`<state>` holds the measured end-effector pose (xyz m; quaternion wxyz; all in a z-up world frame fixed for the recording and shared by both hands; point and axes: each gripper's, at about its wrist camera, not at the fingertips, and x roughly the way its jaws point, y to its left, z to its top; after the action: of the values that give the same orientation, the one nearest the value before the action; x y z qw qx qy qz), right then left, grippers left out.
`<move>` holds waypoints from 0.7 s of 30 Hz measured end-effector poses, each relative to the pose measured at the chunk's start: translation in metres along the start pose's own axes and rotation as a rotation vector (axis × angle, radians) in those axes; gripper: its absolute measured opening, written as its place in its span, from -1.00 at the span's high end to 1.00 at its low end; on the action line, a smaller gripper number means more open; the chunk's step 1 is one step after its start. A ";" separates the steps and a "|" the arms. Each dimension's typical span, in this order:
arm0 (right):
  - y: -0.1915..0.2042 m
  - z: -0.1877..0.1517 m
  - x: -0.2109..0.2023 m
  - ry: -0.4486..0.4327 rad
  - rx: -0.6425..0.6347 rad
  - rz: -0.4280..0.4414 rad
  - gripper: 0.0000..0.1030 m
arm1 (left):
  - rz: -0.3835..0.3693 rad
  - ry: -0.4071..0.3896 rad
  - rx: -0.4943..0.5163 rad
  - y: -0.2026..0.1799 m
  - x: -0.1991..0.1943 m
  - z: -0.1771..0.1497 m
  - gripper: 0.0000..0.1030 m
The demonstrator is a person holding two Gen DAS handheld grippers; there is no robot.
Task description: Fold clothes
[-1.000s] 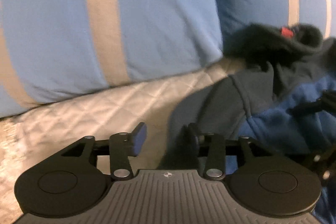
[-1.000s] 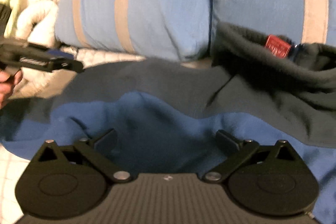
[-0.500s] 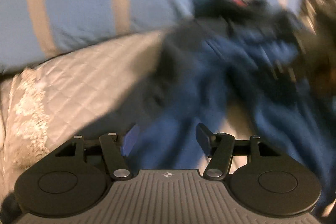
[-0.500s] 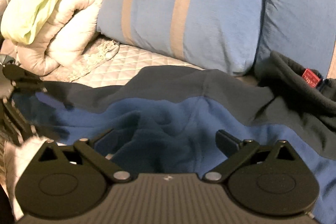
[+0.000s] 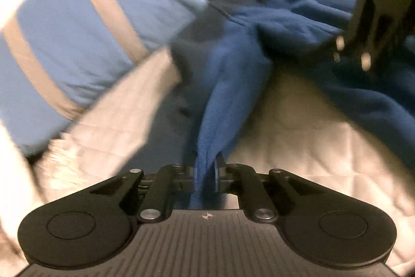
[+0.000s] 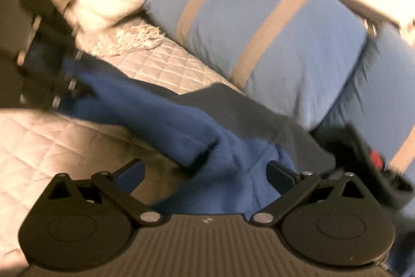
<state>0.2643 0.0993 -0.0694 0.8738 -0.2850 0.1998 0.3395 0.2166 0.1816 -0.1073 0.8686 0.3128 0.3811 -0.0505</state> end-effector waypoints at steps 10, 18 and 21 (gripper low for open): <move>0.017 -0.034 0.000 0.092 -0.336 -0.264 -0.97 | 0.202 -0.047 -0.136 0.029 -0.003 -0.005 0.80; 0.022 -0.042 -0.026 0.034 -0.451 -0.247 -0.98 | 0.140 -0.043 -0.145 0.028 0.007 -0.009 0.80; 0.050 -0.039 -0.021 -0.029 -0.584 -0.240 -0.97 | 0.141 -0.047 -0.155 0.030 0.006 -0.012 0.80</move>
<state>0.2087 0.0947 -0.1060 0.7918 -0.5405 0.0462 0.2809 0.2237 0.2134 -0.1025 0.9002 0.2694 0.3405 0.0330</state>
